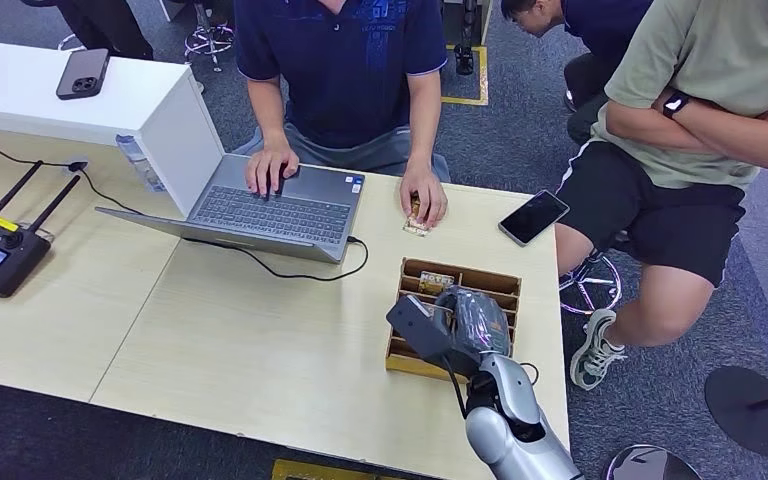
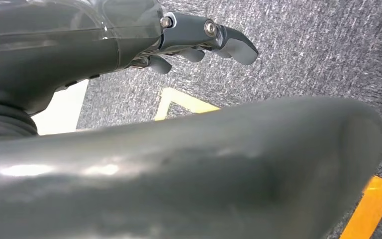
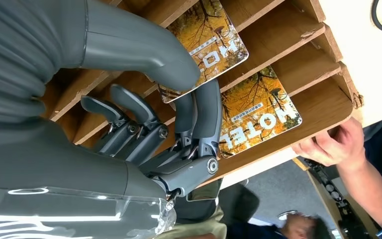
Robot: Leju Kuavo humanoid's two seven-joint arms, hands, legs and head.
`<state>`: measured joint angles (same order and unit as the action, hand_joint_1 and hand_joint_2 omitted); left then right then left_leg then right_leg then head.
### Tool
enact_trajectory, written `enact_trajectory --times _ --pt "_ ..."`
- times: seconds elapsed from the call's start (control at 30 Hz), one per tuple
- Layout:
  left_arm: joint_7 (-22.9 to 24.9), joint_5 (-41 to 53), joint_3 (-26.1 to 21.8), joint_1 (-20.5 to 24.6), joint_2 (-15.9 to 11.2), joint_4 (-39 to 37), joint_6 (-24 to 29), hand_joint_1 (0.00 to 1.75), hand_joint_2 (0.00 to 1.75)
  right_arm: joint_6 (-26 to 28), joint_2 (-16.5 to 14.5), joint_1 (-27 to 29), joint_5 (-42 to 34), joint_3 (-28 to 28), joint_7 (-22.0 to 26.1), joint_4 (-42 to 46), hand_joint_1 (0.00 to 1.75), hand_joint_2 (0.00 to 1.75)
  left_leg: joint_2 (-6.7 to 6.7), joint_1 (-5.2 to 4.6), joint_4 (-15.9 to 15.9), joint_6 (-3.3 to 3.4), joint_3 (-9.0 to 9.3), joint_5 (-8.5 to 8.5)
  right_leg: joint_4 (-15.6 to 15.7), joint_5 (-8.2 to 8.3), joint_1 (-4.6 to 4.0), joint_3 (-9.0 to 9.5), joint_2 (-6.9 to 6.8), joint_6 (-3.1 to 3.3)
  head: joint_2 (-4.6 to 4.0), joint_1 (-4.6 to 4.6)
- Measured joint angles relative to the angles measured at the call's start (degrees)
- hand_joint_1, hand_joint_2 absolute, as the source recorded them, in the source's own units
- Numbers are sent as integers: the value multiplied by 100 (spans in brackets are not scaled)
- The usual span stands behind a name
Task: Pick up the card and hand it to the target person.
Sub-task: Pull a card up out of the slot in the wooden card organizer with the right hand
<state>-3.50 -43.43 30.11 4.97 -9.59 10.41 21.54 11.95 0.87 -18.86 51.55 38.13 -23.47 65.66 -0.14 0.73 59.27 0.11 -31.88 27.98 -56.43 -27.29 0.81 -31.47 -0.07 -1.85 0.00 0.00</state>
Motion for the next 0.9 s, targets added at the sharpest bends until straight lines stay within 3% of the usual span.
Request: enact_trajectory --times 0.1,0.4,0.63,0.9 --pt "52 57 56 3 -7 -6 13 0 175 1 4 -4 -5 -6 0 4 175 175 1 0 -2 0 1 -1 2 1 0 0 1 1 0 0" --pt "2 -21 -43 -2 -10 2 37 0 175 158 50 2 45 -79 -37 247 175 175 -1 0 3 0 0 1 -2 -1 0 -1 0 -1 0 0" --pt "39 -39 -84 -3 -5 10 75 0 175 278 302 56 233 -488 -245 1393 175 175 -7 -3 12 1 -12 3 -12 -6 3 -11 -8 -3 0 0" --pt "49 -53 -120 -6 -6 15 78 0 175 262 220 386 755 -1149 -351 2525 175 175 -14 -5 17 2 -20 6 -18 -12 4 -15 -16 -3 0 0"
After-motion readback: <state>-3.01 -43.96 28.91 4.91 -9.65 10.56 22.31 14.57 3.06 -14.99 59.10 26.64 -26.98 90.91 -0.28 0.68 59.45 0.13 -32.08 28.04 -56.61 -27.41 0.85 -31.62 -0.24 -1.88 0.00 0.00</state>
